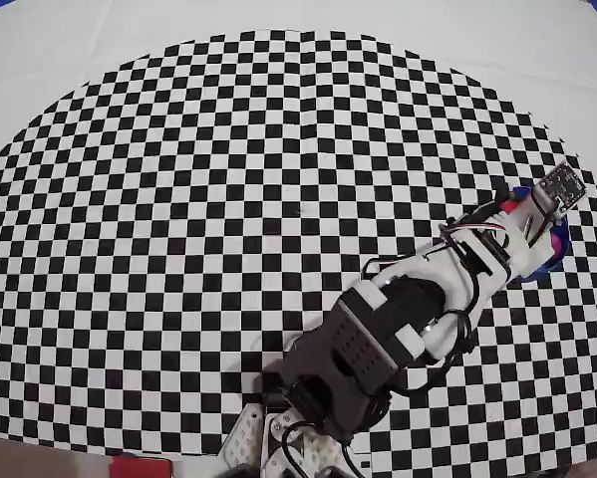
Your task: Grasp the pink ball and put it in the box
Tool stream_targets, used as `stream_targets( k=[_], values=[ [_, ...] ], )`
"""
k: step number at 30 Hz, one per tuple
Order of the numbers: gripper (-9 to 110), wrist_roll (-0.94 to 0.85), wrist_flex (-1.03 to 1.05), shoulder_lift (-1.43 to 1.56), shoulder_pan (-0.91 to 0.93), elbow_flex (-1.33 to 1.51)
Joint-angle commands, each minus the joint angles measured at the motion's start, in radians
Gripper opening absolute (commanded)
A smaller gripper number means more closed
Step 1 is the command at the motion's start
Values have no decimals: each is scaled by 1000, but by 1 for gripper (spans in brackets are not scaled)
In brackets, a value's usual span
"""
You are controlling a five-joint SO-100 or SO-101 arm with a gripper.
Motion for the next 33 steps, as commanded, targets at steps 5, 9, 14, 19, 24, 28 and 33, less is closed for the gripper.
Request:
stream_targets(
  k=[5,9,14,19,24,28,33],
  values=[
    [30,256,-8,193,-69,-41],
    [30,477,-8,313,-141,-21],
    [1,703,38,472,-261,5],
    [0,1032,149,641,-410,12],
    [0,1239,167,801,-568,123],
    [0,1301,170,973,-681,293],
    [0,1345,210,1220,-818,546]
  ],
)
